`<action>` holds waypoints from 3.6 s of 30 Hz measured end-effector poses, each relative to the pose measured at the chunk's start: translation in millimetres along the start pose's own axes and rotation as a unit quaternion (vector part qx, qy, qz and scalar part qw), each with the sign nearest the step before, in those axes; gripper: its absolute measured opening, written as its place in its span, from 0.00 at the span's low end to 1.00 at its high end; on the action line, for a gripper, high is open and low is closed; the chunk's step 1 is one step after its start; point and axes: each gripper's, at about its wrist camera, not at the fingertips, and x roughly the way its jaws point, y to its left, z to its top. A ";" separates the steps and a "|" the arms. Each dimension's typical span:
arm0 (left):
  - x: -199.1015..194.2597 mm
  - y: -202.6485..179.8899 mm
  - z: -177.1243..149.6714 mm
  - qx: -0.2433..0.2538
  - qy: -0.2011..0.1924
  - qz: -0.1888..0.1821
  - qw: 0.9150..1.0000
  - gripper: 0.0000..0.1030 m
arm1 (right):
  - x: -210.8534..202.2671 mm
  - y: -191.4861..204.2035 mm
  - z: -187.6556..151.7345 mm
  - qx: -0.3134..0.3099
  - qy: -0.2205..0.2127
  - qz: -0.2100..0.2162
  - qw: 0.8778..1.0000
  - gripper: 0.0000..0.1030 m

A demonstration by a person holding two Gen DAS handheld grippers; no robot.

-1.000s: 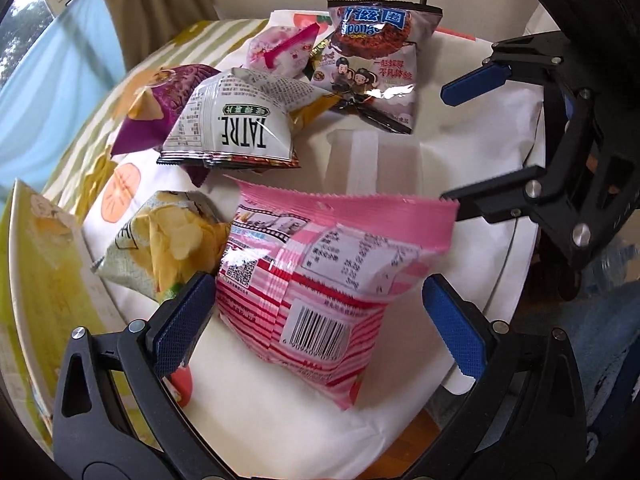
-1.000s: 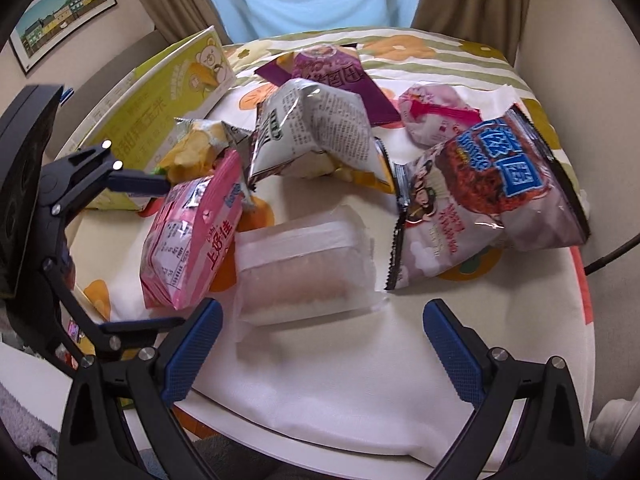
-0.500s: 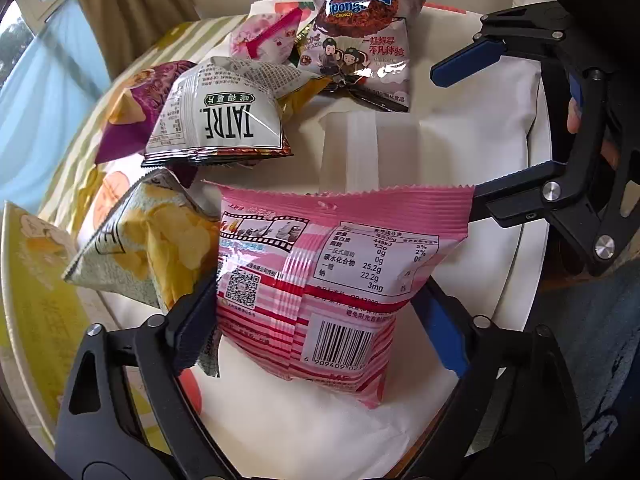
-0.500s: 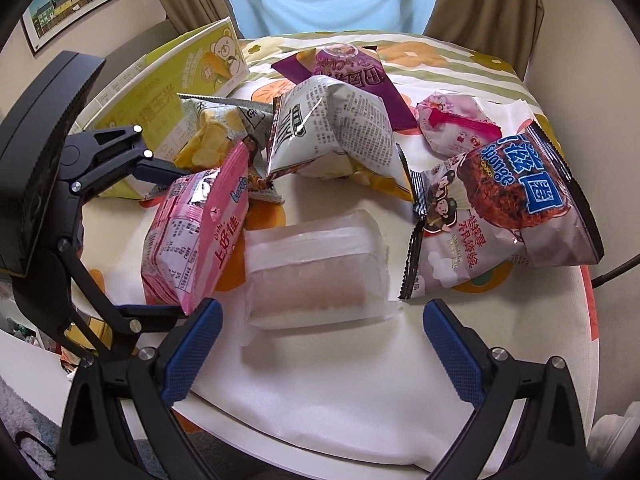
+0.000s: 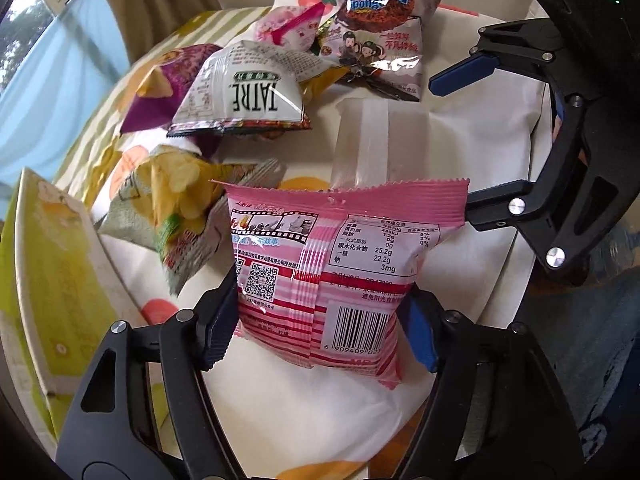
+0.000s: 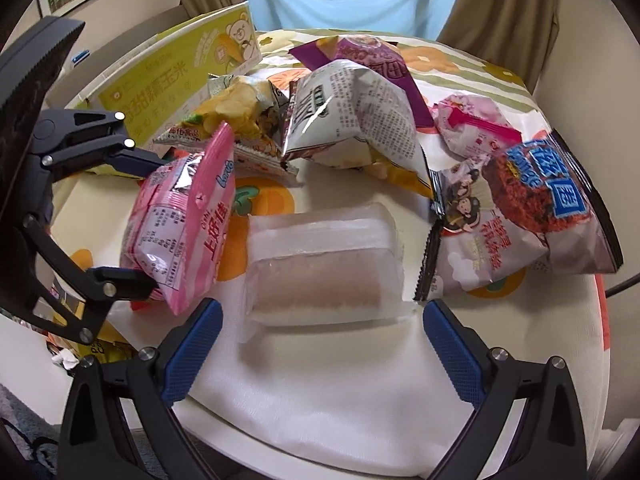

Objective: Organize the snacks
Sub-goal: 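Grasp the pink bag with left tool while right tool grasps the white translucent pack, then carry both packs over the box and open both tools to drop them in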

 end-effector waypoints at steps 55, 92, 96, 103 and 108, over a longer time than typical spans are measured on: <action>-69.1 44.2 23.5 -0.128 -0.033 0.070 0.989 0.61 | -45.4 -7.6 49.3 -0.021 -0.006 -0.012 1.000 0.68; -147.9 302.0 -142.2 -0.331 -0.018 0.117 0.936 0.69 | -16.9 211.7 254.2 -0.026 -0.061 0.037 0.997 0.68; -147.7 304.2 -149.0 -0.323 -0.033 0.102 0.940 1.00 | -8.3 213.9 251.6 -0.005 -0.049 0.003 0.999 0.68; -165.5 312.8 -165.2 -0.353 -0.057 0.114 0.927 1.00 | -1.8 207.6 247.1 0.031 -0.035 -0.003 0.999 0.68; -168.4 310.7 -177.5 -0.386 -0.053 0.130 0.912 1.00 | 2.0 213.3 252.0 0.031 -0.038 0.017 0.999 0.68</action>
